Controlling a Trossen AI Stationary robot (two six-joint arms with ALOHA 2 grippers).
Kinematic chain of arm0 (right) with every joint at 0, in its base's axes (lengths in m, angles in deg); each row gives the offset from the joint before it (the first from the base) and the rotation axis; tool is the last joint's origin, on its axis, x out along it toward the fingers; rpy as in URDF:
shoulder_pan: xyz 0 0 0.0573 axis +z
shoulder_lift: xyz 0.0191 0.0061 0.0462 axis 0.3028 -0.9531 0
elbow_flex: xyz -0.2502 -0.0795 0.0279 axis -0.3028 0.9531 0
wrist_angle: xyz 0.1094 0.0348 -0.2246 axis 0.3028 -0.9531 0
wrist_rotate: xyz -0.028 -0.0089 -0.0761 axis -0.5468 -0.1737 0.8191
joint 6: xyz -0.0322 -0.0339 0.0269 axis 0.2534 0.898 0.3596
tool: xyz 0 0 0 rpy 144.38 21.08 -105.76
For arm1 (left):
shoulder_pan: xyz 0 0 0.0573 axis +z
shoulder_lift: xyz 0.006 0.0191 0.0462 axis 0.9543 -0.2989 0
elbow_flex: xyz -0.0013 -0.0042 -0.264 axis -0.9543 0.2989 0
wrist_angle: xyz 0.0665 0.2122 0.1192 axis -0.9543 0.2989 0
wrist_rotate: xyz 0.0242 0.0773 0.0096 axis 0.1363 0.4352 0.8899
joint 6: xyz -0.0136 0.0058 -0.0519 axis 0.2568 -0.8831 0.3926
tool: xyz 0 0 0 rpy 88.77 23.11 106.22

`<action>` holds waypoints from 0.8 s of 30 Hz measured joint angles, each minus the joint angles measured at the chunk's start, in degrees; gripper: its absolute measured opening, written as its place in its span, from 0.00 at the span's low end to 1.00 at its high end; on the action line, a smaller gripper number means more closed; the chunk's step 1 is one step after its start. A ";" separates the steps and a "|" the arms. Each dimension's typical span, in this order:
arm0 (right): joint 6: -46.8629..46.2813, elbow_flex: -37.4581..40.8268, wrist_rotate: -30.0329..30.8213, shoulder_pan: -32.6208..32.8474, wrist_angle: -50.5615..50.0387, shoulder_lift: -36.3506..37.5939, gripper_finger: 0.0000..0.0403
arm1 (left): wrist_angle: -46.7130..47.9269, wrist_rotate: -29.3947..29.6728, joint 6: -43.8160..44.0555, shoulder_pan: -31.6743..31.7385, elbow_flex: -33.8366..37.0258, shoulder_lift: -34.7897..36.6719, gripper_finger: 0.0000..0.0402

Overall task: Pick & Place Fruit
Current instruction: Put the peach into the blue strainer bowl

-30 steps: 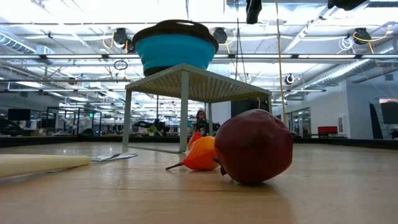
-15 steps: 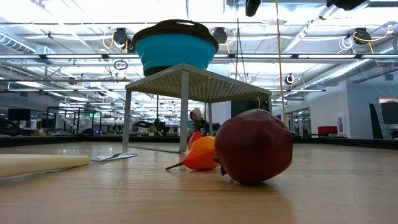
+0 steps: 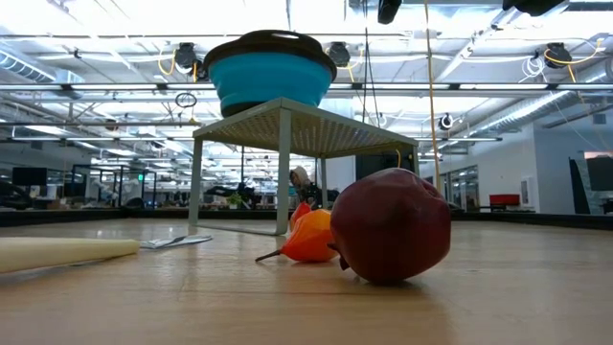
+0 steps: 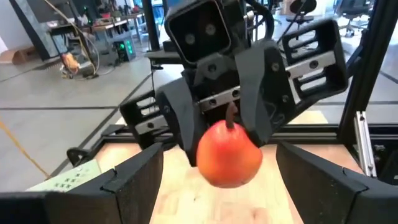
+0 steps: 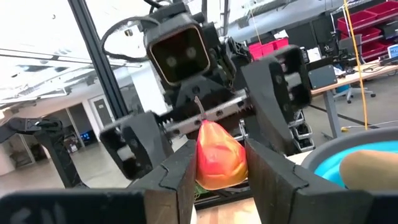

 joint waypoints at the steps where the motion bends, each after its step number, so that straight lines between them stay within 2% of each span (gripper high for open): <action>1: -0.01 0.00 0.01 0.00 0.10 0.00 0.29 | -0.52 0.00 -0.01 0.00 0.00 -0.44 0.78; 7: -0.02 0.00 0.08 0.00 0.10 0.00 0.29 | -1.62 -1.01 -0.04 0.07 0.02 -0.55 0.76; 18: -0.21 0.00 -0.03 0.00 -0.06 0.00 0.29 | -3.08 -2.05 0.60 0.07 0.04 -0.53 0.49; 24: -0.31 0.00 -0.09 0.02 0.03 0.00 0.29 | -3.04 -2.26 0.65 -0.07 0.04 -0.51 0.43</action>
